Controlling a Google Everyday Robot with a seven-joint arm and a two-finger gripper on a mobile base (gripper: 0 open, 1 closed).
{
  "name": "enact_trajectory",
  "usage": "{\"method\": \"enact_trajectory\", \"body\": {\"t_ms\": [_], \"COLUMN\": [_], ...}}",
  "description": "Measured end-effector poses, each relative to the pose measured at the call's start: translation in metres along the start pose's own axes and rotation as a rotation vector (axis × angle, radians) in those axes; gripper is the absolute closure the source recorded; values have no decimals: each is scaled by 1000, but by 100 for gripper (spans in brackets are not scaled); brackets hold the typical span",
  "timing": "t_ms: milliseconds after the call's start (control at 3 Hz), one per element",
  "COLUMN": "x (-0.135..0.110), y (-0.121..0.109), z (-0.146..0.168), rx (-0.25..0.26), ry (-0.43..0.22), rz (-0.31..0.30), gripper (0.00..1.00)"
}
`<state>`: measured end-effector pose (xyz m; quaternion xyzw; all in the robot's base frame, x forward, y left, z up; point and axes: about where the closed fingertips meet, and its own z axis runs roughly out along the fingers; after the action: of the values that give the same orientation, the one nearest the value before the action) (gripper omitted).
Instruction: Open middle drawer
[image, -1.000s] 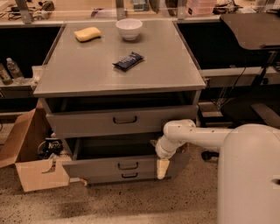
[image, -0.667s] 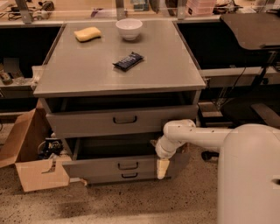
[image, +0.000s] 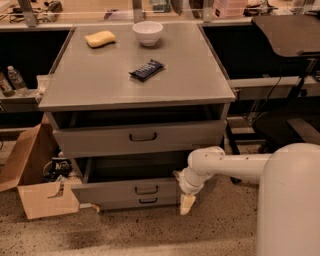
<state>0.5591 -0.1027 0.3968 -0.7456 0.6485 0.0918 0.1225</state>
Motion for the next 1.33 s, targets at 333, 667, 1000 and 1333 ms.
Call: {"method": "enact_trajectory", "body": {"t_ms": [333,667,1000,1333], "x": [-2,-3,-7,-13], "y": [23,22,23,48], "z": [0,-5,-12,-15], "rx": [-32,-32,-21,-44], "ry": [9,9,2,-17], "rz": [-1,-1,-2,-6], "gripper": [43,65,89,100]}}
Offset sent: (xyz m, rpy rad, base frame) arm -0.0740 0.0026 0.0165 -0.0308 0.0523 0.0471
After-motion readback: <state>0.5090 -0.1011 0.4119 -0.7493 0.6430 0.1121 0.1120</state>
